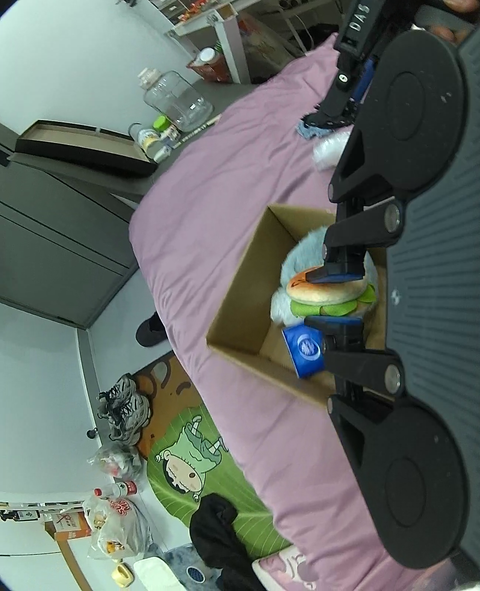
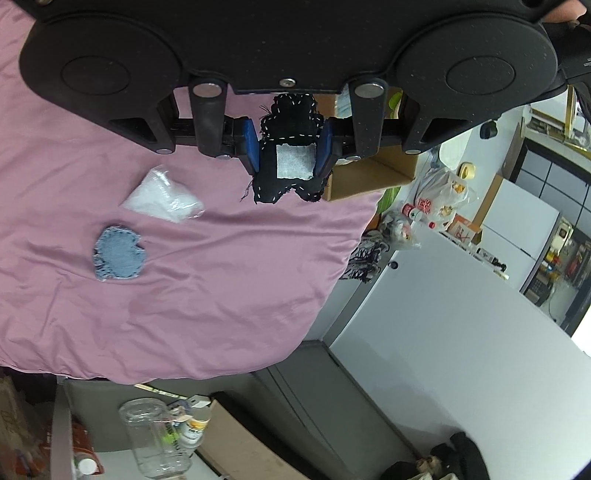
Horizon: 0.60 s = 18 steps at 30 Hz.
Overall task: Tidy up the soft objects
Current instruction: 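Carry the burger plush and black heart plush over the box with both grippers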
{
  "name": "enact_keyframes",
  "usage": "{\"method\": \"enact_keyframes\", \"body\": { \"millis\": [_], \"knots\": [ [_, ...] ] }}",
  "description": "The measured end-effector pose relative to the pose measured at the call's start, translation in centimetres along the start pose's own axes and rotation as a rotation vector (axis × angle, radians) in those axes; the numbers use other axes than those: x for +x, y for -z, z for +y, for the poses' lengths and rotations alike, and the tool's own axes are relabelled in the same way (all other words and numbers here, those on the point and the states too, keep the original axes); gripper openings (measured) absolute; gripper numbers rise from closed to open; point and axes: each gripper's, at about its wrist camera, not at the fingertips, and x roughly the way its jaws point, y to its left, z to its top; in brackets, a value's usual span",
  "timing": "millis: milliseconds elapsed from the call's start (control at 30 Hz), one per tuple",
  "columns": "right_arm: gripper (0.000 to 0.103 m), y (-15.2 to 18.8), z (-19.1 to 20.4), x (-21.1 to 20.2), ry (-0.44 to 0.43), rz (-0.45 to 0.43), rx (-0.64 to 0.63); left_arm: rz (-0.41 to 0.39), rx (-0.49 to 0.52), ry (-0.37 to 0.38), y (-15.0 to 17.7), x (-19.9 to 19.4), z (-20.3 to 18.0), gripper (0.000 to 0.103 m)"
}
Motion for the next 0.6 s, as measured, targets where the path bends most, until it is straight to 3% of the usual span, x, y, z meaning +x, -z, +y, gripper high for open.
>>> {"method": "enact_keyframes", "body": {
  "millis": [600],
  "knots": [
    [0.033, 2.6, 5.6, 1.6, -0.013, 0.04, -0.108, 0.079, 0.022, -0.055, 0.4, 1.6, 3.4, 0.02]
  ]
}}
